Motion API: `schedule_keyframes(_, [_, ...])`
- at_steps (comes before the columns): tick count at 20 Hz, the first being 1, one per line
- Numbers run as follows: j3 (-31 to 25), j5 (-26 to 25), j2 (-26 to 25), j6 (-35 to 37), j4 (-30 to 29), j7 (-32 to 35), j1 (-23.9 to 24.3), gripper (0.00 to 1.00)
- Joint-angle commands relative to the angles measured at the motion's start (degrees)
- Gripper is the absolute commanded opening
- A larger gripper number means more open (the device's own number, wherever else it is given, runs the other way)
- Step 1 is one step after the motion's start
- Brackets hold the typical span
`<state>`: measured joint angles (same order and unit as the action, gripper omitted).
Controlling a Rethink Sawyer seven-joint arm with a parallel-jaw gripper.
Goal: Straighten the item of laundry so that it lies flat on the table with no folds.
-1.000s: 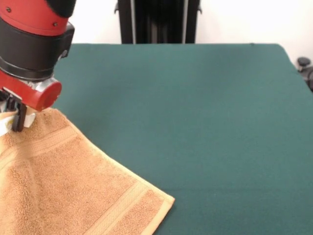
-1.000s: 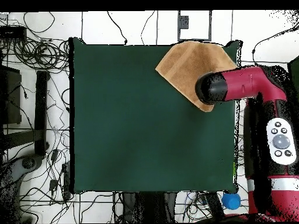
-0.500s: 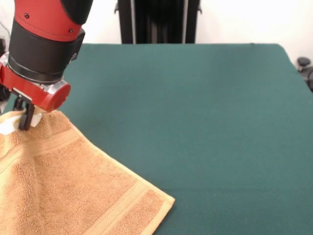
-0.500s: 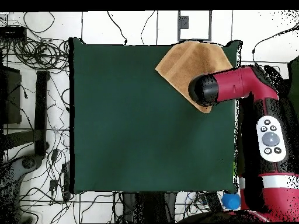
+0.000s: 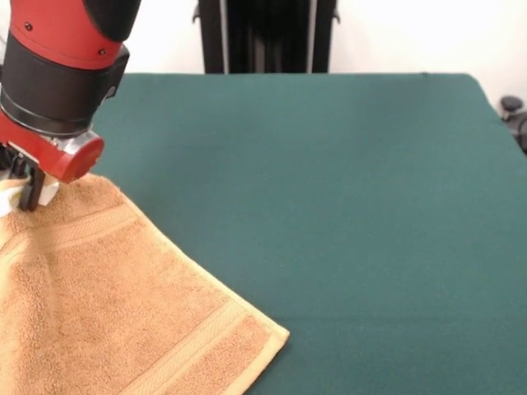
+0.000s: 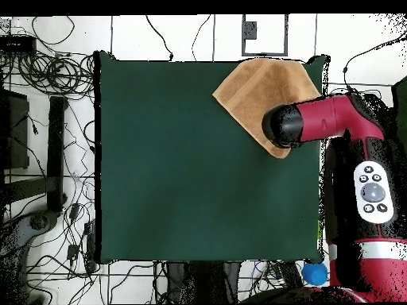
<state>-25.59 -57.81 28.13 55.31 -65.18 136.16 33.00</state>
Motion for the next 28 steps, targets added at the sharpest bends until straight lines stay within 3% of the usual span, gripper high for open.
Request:
schedule_keyframes(1, [2.0, 9.6, -3.3, 11.5, -4.2, -4.1, 0.0, 0.0])
schedule_keyframes(7, [3.3, 16.1, -3.3, 10.7, -8.9, -3.8, 1.9, 0.0])
schedule_keyframes(28, [8.5, 21.8, -1.9, 13.2, -9.5, -6.9, -0.2, 0.0])
